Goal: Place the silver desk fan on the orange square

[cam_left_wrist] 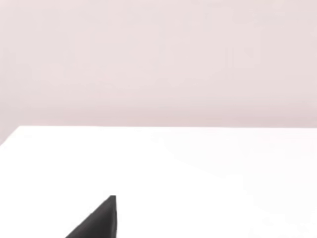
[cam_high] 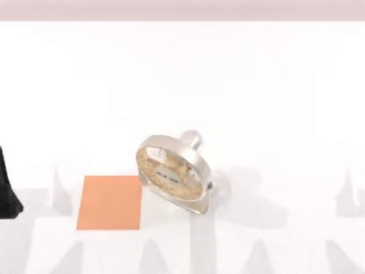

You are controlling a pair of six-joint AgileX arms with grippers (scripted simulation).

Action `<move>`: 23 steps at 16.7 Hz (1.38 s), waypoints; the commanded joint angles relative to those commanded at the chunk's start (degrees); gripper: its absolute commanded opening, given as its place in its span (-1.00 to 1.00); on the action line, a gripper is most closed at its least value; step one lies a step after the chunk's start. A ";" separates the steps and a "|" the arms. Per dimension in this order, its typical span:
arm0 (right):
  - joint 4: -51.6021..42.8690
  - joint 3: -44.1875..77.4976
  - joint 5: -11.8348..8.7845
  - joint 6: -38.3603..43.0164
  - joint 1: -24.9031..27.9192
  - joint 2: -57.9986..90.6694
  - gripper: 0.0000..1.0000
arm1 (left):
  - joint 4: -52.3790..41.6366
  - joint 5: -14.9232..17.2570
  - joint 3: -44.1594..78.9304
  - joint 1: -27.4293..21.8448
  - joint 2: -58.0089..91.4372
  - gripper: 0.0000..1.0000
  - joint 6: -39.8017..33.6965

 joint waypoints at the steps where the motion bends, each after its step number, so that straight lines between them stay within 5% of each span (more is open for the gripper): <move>1: 0.00 0.00 0.00 0.00 0.00 0.00 1.00 | 0.00 0.00 0.00 0.00 0.00 1.00 0.00; 9: 0.00 0.00 0.00 0.00 0.00 0.00 1.00 | -13.00 1.62 13.31 -5.73 15.07 1.00 11.15; 23: 0.00 0.00 0.00 0.00 0.00 0.00 1.00 | -65.93 2.67 81.51 -30.36 84.40 1.00 58.75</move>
